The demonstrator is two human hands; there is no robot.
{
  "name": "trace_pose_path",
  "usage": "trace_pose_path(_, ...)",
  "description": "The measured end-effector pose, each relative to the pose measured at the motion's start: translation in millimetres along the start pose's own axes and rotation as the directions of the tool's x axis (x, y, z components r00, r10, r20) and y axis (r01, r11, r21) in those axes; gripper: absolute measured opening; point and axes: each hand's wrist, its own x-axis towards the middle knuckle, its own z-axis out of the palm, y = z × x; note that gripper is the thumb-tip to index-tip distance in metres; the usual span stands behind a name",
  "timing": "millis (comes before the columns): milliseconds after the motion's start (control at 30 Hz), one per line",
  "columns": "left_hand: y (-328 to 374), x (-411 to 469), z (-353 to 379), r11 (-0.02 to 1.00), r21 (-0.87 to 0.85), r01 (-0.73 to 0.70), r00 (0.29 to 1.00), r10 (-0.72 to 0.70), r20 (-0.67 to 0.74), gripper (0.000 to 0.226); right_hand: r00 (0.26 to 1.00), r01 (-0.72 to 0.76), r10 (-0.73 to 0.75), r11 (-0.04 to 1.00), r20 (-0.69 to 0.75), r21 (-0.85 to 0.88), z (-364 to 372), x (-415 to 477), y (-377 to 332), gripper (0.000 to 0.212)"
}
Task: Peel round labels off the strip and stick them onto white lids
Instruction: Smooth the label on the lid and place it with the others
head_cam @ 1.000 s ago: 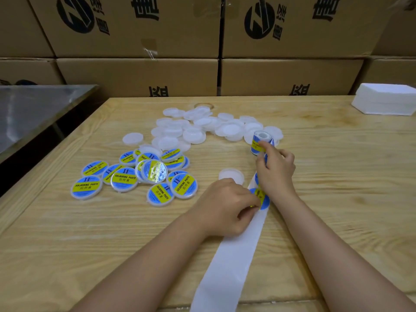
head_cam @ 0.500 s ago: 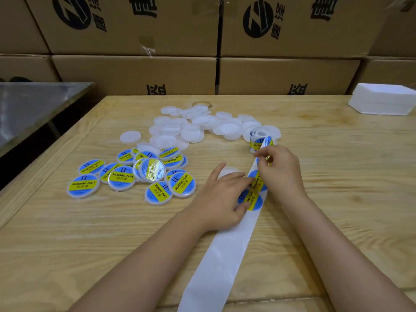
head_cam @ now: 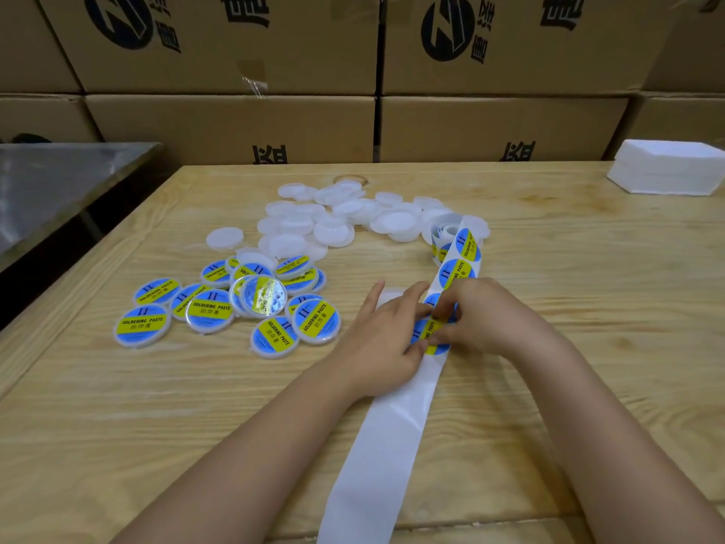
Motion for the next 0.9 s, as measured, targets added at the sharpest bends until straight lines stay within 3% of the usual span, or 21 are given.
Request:
trace_pose_path(267,-2,1,0,0.999,-0.017,0.027,0.999,-0.027,-0.029,0.072,0.997,0.014,-0.001,0.987,-0.083,0.158,0,1,4,0.018)
trace_pose_path(433,-2,0,1,0.999,-0.034,0.028,0.998,-0.030,-0.048,0.073,0.997,0.014,-0.003,0.992,-0.082,0.129,4,4,0,0.008)
trace_pose_path(533,-3,1,1,0.999,-0.042,0.034,0.998,-0.036,-0.047,0.074,0.998,-0.019,0.036,0.961,-0.054,0.277,2,4,2,0.015)
trace_pose_path(900,-4,2,0,0.987,-0.141,0.073,0.996,-0.079,-0.039,0.098,0.992,-0.088,0.022,0.833,0.126,0.547,-14,-1,21,0.011)
